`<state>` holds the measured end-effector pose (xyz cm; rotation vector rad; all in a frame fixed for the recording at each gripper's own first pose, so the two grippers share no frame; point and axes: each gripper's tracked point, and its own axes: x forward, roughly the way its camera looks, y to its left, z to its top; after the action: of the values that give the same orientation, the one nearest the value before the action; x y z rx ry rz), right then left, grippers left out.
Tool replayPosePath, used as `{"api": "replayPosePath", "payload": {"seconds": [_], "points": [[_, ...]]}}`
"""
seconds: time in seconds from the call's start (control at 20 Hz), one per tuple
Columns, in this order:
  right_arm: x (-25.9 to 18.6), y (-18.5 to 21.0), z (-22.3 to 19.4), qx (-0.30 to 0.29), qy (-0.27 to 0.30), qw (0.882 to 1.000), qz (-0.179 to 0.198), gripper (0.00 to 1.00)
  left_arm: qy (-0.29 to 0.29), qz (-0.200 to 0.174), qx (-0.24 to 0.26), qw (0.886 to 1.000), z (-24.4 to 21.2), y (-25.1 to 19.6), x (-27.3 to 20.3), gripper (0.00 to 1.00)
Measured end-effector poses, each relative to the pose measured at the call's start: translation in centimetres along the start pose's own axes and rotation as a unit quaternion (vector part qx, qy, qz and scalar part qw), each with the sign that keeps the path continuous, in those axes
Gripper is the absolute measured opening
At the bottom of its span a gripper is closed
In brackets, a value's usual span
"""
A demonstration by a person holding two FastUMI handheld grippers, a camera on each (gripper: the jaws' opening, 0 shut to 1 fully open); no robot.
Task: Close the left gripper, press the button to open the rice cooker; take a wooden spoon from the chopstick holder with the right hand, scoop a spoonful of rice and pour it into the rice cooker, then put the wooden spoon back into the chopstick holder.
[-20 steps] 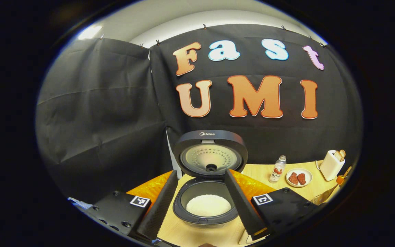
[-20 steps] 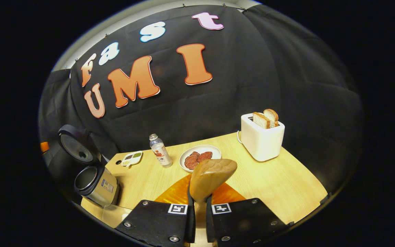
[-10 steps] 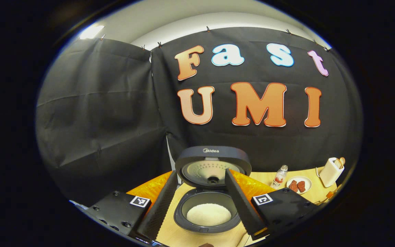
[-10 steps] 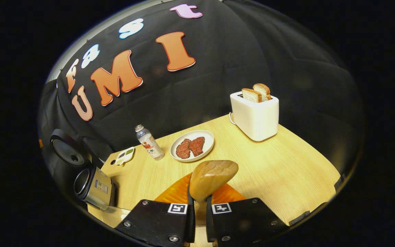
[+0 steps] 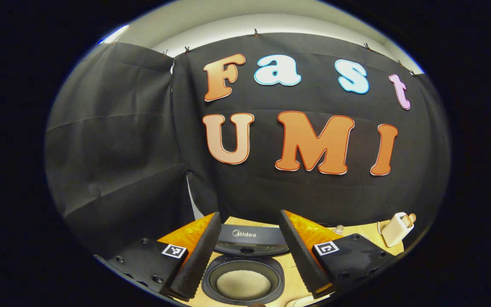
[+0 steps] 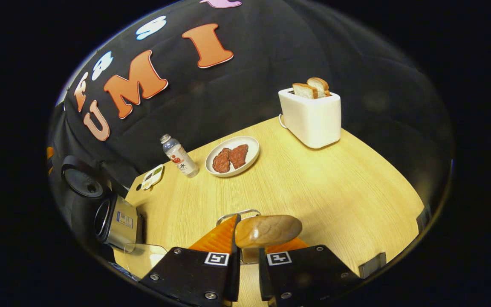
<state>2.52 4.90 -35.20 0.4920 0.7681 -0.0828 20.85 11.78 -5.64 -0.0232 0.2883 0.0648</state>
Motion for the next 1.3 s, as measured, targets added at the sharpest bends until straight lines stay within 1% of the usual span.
{"api": "replayPosePath", "payload": {"seconds": [0.1,0.15,0.2,0.25,0.3,0.35,0.4,0.45,0.5,0.55,0.65,0.7,0.75,0.8,0.85,0.95,1.0,1.05,1.1,1.15,1.2,1.25,1.3], "points": [[-1.0,-0.6,0.1,-0.002,0.001,1.000,-0.006,0.23,0.024,-0.002,0.004,1.000,0.2,-0.2,2.1,0.85],[-1.6,-1.2,0.6,-0.004,-0.004,1.000,-0.012,0.27,0.034,-0.002,0.004,0.999,0.3,-0.3,3.1,0.93],[-2.1,-1.7,1.3,-0.005,-0.009,1.000,-0.016,0.30,0.046,-0.001,0.005,0.999,0.1,-0.4,4.0,0.93],[-2.8,-2.1,1.9,-0.003,-0.014,1.000,-0.019,0.38,0.060,0.000,0.009,0.998,-0.2,-0.4,4.9,0.93],[-3.6,-2.4,2.5,0.000,-0.019,1.000,-0.019,0.43,0.078,0.003,0.014,0.997,-0.8,-0.3,5.7,0.89],[-4.5,-2.8,3.1,0.003,-0.025,0.999,-0.021,0.53,0.097,0.000,0.013,0.995,-1.6,-0.4,6.5,0.93],[-5.4,-3.3,3.7,0.003,-0.031,0.999,-0.023,0.57,0.116,-0.006,0.009,0.993,-2.2,-0.8,7.3,0.93],[-6.3,-3.8,4.3,-0.002,-0.039,0.999,-0.027,0.64,0.132,-0.009,0.006,0.991,-2.7,-1.0,8.1,0.93],[-7.2,-4.2,5.2,-0.011,-0.049,0.998,-0.032,0.69,0.151,-0.008,0.009,0.988,-3.5,-1.0,8.7,0.85],[-8.2,-4.5,5.9,-0.019,-0.059,0.997,-0.036,0.74,0.171,-0.010,0.016,0.985,-4.3,-1.1,9.2,0.85],[-9.8,-4.8,7.3,-0.030,-0.076,0.996,-0.041,0.76,0.218,-0.006,0.029,0.975,-6.2,-1.2,9.5,0.86],[-10.5,-4.8,7.7,-0.033,-0.081,0.995,-0.041,0.76,0.235,-0.006,0.021,0.972,-7.1,-1.5,9.7,0.93],[-11.0,-4.9,7.9,-0.036,-0.084,0.995,-0.040,0.77,0.247,-0.006,0.017,0.969,-7.8,-1.7,9.8,0.85],[-11.4,-4.8,8.1,-0.039,-0.085,0.995,-0.039,0.77,0.262,-0.007,0.013,0.965,-8.5,-1.4,9.9,0.87],[-11.8,-4.8,8.2,-0.042,-0.087,0.995,-0.038,0.77,0.278,0.000,0.018,0.960,-9.6,-1.2,9.5,0.94],[-12.2,-4.6,8.1,-0.047,-0.084,0.995,-0.030,0.77,0.331,0.006,0.029,0.943,-12.0,-0.5,8.0,0.94],[-12.4,-4.5,7.9,-0.053,-0.081,0.995,-0.028,0.77,0.363,0.006,0.034,0.931,-13.8,-0.5,7.1,0.94],[-12.4,-4.7,7.8,-0.060,-0.082,0.994,-0.028,0.77,0.384,0.007,0.040,0.922,-14.8,-0.1,6.2,0.94],[-12.4,-4.7,7.8,-0.067,-0.082,0.994,-0.029,0.78,0.395,0.004,0.041,0.918,-15.8,0.0,5.6,0.95],[-12.3,-4.6,7.8,-0.072,-0.080,0.994,-0.029,0.81,0.404,0.005,0.033,0.914,-16.4,-0.1,5.2,0.95],[-12.2,-4.4,7.8,-0.075,-0.077,0.994,-0.027,0.81,0.419,0.005,0.028,0.908,-17.3,0.0,4.6,0.94],[-12.1,-4.2,7.6,-0.077,-0.075,0.994,-0.025,0.82,0.425,0.005,0.023,0.905,-17.9,0.1,4.3,0.95],[-12.0,-3.9,7.7,-0.078,-0.074,0.994,-0.021,0.82,0.437,0.004,0.023,0.899,-18.7,0.1,3.7,0.95]]}}
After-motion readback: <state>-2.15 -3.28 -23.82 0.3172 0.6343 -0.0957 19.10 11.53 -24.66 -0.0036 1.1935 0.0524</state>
